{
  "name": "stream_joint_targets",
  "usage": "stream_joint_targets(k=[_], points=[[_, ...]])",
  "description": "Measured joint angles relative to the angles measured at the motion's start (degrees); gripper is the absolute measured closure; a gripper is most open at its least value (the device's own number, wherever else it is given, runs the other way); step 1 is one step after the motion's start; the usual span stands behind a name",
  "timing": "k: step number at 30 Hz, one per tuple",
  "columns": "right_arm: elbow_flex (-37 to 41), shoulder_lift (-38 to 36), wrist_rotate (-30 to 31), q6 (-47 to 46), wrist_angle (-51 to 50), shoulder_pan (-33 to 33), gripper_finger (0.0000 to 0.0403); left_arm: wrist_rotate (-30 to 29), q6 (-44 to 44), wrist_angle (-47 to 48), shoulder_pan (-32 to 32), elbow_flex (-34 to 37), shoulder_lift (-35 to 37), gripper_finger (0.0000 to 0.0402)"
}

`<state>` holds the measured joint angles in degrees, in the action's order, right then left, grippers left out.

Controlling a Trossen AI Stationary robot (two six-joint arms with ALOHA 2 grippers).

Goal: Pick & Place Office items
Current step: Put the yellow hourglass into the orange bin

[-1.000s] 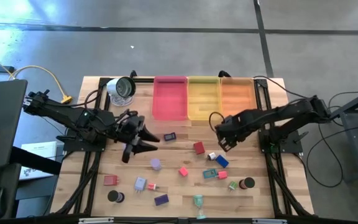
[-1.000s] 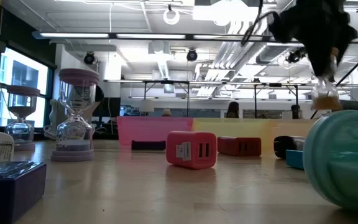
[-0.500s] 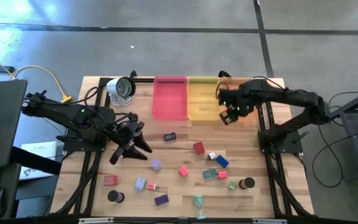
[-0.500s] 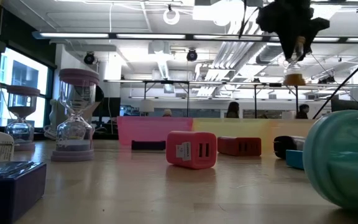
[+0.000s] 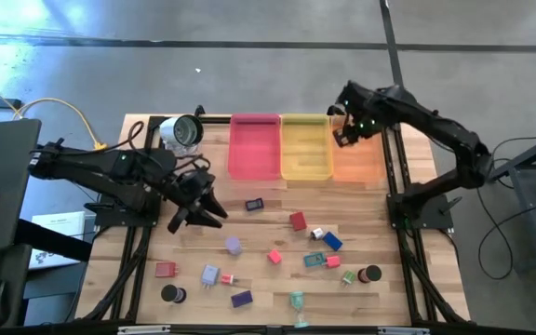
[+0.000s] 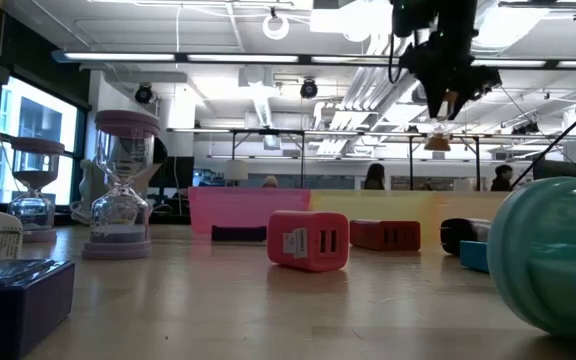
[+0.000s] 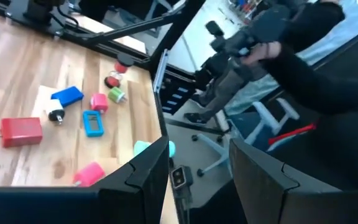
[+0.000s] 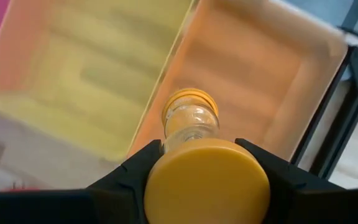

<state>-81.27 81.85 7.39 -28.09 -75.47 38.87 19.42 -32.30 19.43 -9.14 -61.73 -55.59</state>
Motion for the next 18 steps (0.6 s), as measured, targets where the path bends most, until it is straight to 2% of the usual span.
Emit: stream_joint_targets(k=[9,14,18], points=[[0.0,8.2,-3.7,6.1,9.8,10.5,0.0226,1.8,-3.1,-0.1,3.2,0.0,0.3,0.0238],[0.0,15.2,-6.1,7.4,11.4,13.0,0.0217,1.9,-3.2,0.4,3.2,0.0,0.3,0.0238],[0.0,20.1,-6.4,7.4,13.8,13.5,0.0226,1.9,-3.4,1.4,3.2,0.0,0.3,0.0238]])
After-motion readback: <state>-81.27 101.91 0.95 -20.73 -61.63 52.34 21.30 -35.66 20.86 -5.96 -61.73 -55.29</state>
